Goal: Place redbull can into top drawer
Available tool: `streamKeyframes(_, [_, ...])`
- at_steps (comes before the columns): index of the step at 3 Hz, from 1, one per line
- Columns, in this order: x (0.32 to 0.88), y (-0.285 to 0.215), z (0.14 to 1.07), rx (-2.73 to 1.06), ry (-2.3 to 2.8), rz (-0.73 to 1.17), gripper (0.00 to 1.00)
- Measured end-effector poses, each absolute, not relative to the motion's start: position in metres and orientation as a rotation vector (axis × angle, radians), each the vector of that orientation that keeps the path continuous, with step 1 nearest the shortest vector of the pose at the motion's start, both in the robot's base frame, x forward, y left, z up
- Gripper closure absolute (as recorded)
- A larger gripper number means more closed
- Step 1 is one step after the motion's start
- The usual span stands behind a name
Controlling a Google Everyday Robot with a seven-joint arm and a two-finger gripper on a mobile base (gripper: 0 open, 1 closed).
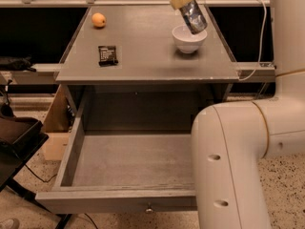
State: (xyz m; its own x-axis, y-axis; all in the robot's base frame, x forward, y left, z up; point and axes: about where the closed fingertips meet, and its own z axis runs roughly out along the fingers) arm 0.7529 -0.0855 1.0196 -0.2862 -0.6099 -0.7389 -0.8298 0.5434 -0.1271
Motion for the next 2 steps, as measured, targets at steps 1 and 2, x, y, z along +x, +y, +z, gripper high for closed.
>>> streamKeyframes(1, [0.729,-0.115,0.993,-1.049,2.171,0.346,1.0])
streamKeyframes(2, [0.717,-0.12,0.952,-0.948,2.26,0.415,1.0])
